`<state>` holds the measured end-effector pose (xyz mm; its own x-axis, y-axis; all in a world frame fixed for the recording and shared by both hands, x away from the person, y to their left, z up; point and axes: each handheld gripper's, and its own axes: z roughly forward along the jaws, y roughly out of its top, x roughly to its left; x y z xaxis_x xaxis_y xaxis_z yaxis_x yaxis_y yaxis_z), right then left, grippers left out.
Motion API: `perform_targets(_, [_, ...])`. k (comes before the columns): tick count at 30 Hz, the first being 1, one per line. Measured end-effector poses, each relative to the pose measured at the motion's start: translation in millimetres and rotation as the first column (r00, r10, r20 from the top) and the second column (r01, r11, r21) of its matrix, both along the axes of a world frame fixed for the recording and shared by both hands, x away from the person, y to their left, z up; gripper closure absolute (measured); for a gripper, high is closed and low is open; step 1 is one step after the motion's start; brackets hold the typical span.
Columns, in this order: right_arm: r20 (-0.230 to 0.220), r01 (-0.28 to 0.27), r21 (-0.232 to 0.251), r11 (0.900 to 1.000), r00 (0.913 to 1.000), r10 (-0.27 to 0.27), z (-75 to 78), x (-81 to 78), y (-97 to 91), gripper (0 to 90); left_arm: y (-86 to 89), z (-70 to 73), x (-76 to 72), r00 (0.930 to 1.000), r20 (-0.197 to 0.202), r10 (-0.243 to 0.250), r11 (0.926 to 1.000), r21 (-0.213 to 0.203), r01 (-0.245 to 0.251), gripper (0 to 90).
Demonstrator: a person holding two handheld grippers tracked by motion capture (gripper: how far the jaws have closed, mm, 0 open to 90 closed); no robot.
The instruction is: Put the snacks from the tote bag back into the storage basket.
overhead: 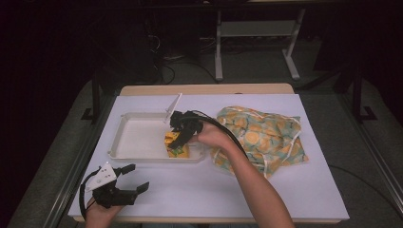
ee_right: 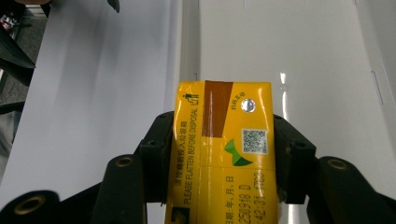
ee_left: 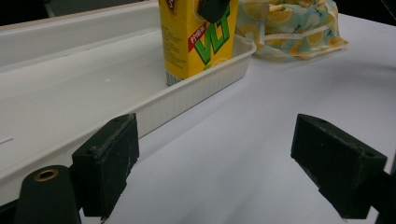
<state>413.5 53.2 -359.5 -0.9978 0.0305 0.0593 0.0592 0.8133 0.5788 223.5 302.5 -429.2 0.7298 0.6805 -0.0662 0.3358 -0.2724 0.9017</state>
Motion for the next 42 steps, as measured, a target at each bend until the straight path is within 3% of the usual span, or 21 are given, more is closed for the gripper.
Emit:
perform_targets(13, [0.024,-0.005,-0.004,1.0,0.9997,0.005,3.5,-6.1,-3.0,47.9,-0.4,-0.1,-0.2,1.0,-0.002,0.001,1.0,-0.004,-0.001,14.9])
perform_targets(21, [0.023,0.029,0.042,0.9987,0.9993,-0.03,15.7,-8.4,-14.8,43.9,0.1,-0.4,0.3,1.0,-0.001,0.0,1.0,0.003,0.0,14.9])
perform_targets(42, [0.007,0.071,0.085,0.9939,0.9974,-0.072,30.0,-13.3,-38.4,38.5,0.7,-0.9,1.2,1.0,-0.004,-0.003,0.9999,0.013,0.003,14.9])
